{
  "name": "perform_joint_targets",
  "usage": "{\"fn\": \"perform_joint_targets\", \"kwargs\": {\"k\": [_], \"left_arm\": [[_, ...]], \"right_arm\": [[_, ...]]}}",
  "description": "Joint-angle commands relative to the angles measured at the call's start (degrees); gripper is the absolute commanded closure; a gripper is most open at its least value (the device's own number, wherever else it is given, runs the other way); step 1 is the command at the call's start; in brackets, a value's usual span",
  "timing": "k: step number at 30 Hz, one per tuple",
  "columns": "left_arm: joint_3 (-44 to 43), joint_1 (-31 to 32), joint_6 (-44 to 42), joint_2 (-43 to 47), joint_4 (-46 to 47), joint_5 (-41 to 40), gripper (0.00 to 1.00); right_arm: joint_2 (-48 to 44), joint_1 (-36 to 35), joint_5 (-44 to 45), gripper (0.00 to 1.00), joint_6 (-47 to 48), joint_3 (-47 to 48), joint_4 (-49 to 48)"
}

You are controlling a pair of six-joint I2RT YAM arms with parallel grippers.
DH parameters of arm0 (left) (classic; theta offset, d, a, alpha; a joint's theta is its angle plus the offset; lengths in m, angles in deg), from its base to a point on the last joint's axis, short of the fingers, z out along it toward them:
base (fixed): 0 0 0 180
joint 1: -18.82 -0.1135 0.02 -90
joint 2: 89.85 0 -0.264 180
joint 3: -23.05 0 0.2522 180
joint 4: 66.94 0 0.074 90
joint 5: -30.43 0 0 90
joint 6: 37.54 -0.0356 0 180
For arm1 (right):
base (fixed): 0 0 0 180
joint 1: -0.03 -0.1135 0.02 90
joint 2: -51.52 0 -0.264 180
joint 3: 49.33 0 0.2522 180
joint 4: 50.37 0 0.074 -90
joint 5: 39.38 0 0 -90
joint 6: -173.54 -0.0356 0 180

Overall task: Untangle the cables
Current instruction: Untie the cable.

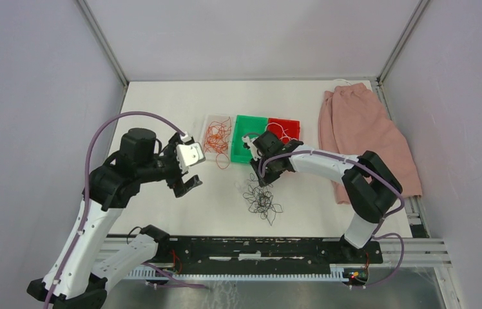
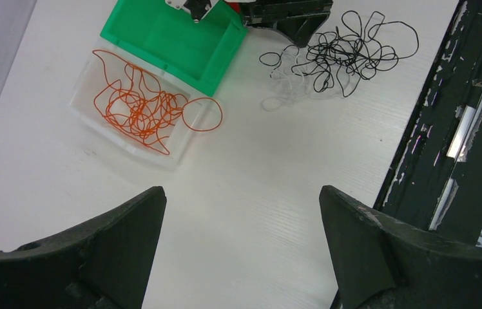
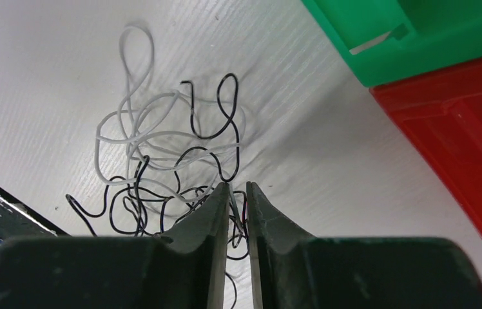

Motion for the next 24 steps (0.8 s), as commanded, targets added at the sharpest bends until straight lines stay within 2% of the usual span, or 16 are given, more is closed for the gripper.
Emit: {"fn": "perform_joint_targets", "kwargs": {"k": [1,4,7,14,24], "left_arm": [[-1.5,0.0,1.6,0.1,2.6,1.4,0.05],[-1.5,-0.1,1.7,0.1,2.7,1.4,0.07],[-1.3,0.0,3.1,0.6,3.8,1.9,0.07],[1.8,0.0,6.2,4.3,11.5,7.5,0.06],[5.4,0.0,5.6,3.9,13.1,13.5,0.09]], "right_arm": [[-3.5,-0.1,-2.7,0.85,0.5,-0.6,-4.4],[-7.8,-0.1,-4.9,0.96,0.2,-1.3,-5.7],[-14.4,-0.1,-8.8,1.0,-1.0,-1.8,-7.7],[-24.9,-1.2,-21.7,0.99,-7.3,-2.6,-17.8],[-25.6,-5.7,-26.0,0.99,-13.8,1.0,-28.7]]}}
